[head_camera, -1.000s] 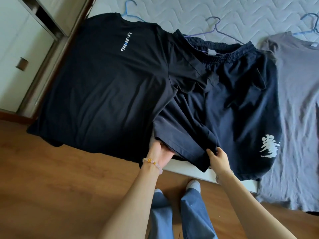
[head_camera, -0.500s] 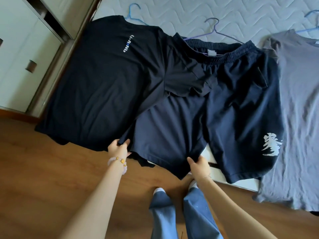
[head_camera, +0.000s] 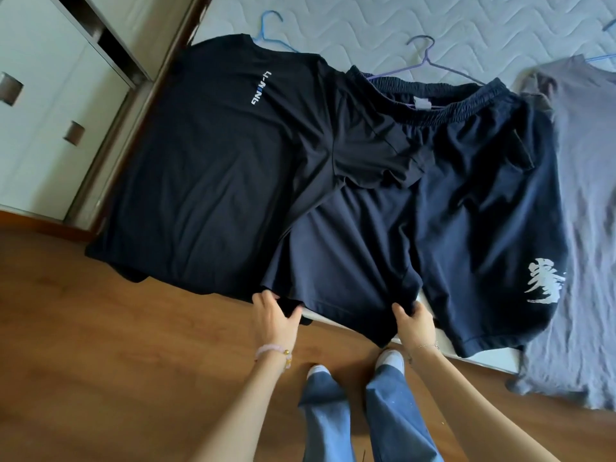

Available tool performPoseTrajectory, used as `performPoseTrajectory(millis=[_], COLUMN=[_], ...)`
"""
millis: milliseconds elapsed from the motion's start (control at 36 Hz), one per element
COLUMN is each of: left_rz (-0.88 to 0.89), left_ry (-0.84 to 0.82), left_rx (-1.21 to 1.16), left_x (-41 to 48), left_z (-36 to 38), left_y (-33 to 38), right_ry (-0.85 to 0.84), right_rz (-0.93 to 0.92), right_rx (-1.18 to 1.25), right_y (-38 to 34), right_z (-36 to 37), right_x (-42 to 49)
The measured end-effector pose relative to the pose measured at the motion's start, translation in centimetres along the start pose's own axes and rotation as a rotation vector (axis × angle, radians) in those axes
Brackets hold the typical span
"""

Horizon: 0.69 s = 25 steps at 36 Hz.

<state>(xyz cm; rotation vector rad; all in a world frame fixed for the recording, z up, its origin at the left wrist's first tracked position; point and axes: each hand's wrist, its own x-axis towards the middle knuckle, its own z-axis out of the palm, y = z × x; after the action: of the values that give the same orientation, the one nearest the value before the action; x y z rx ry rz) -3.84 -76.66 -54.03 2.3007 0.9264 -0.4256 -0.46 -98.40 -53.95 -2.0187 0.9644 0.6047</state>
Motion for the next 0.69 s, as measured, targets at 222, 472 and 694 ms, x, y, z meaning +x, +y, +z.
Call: performPoseTrajectory(millis=[222, 472, 694], left_rz=[0.109, 0.174, 0.389], left_ry=[0.085, 0.277, 0.019], left_rx=[0.090, -0.213, -0.058], left_x=[1.9, 2.7, 0.5], left_z=[-1.9, -12.0, -10.3], left_y=[-0.1, -0.7, 0.5], right_ry=[0.022, 0.032, -0.006], right_rz=[-0.016, -0.006, 0.006], right_rx=[-0.035, -0.037, -0.016], right_y=[-0.3, -0.7, -0.2], right_z=[0.7, 0.6, 0.6], right_x=[-0.2, -0.7, -1.5])
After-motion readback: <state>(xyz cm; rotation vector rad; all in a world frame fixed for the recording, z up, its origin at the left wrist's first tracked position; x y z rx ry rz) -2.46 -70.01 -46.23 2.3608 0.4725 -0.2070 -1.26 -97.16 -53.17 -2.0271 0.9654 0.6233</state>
